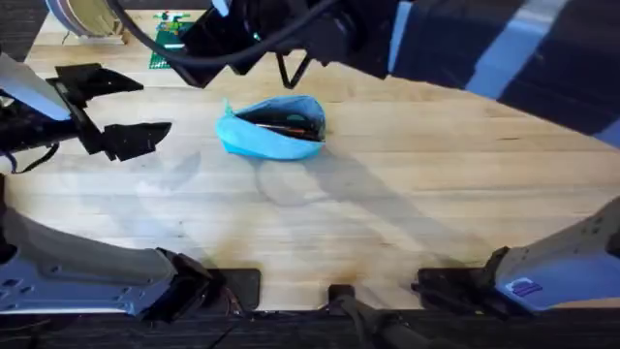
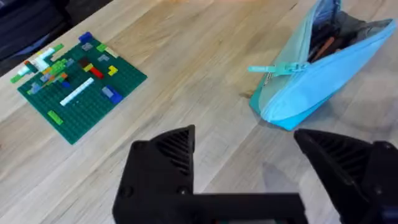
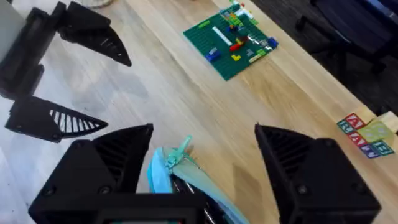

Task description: Unzip the bag, pick up the pens from the table one at a time and place them inside, then zip the bag closed.

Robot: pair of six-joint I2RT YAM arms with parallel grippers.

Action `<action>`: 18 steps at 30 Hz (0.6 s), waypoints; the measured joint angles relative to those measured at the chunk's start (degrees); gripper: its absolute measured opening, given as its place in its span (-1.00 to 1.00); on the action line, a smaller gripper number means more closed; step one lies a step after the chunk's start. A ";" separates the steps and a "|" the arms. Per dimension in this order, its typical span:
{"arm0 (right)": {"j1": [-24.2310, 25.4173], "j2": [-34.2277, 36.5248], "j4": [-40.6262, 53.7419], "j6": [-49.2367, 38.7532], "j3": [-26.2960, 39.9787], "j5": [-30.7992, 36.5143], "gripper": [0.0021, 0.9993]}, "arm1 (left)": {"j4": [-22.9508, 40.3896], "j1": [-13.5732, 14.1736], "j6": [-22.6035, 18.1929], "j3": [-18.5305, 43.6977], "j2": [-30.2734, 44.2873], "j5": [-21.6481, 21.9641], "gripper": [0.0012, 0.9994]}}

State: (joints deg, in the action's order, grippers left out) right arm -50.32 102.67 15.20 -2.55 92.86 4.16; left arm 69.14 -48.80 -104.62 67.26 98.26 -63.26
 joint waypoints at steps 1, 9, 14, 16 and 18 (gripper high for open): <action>-0.12 0.44 -0.06 0.02 0.04 0.09 0.99 | 0.01 0.00 0.00 0.00 0.00 0.00 0.99; -0.25 4.39 -0.02 0.05 0.11 0.16 0.99 | -0.02 0.00 0.00 0.00 0.00 0.00 0.99; -0.25 6.89 0.04 1.46 0.20 0.17 0.99 | -0.02 0.00 0.00 0.00 0.00 0.00 0.99; -0.25 8.00 0.06 2.50 0.86 0.16 0.99 | 0.00 0.00 0.00 0.00 0.00 0.00 0.99; -0.25 9.26 0.04 3.70 1.92 0.16 0.99 | -0.02 0.00 0.00 0.00 0.00 0.00 0.99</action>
State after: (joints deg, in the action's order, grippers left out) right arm -50.57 111.93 15.25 1.16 94.78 4.32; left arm 69.12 -48.80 -104.62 67.26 98.26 -63.26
